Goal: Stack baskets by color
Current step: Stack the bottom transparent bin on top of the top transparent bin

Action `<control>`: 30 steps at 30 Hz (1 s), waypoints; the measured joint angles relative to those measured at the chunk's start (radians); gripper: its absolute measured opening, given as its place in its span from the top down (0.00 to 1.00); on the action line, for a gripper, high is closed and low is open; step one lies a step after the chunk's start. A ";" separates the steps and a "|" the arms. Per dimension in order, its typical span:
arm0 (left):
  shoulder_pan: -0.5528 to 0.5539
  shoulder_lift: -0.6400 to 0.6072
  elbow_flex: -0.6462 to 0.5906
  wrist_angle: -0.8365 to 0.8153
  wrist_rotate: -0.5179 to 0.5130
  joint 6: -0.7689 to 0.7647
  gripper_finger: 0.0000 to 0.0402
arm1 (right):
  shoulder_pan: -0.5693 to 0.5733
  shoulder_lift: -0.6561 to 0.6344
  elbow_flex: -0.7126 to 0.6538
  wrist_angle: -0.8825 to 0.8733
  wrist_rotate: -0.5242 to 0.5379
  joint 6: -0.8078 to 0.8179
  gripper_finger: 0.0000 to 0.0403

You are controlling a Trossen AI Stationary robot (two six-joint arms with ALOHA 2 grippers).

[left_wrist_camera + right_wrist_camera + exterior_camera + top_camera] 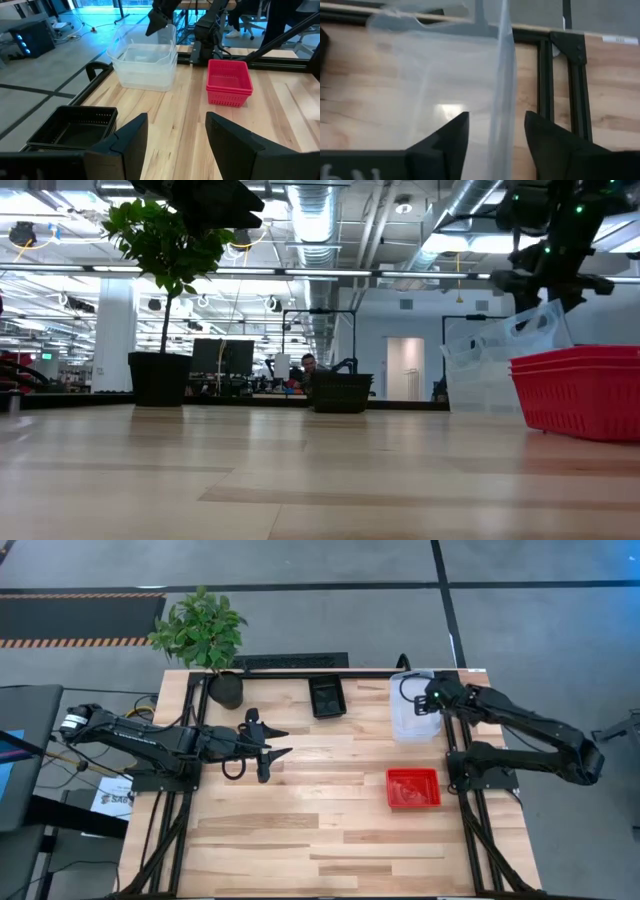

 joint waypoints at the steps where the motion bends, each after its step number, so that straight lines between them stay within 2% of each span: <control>1: 0.000 0.000 0.000 0.000 0.000 0.000 0.53 | 0.000 0.000 0.013 0.000 0.000 -0.010 0.45; 5: 0.000 0.000 0.000 0.000 0.000 0.000 0.53 | 0.000 0.000 0.060 -0.025 -0.001 -0.036 0.42; 8: 0.000 0.000 0.000 0.000 -0.001 -0.005 0.53 | -0.010 0.000 0.068 -0.052 -0.002 -0.041 0.47; 11: 0.000 0.000 0.000 0.000 -0.001 -0.006 0.53 | -0.027 0.000 0.060 -0.083 -0.003 -0.039 0.58; 17: 0.000 0.000 0.000 0.000 -0.004 -0.006 0.53 | -0.030 0.000 0.048 -0.081 -0.004 -0.038 0.90; 19: 0.000 0.000 0.000 0.000 -0.004 -0.006 0.53 | -0.031 0.000 0.047 -0.073 -0.004 -0.039 0.97; 30: 0.000 0.000 0.000 -0.001 -0.004 -0.006 0.53 | -0.030 0.000 0.046 -0.062 -0.026 -0.011 0.98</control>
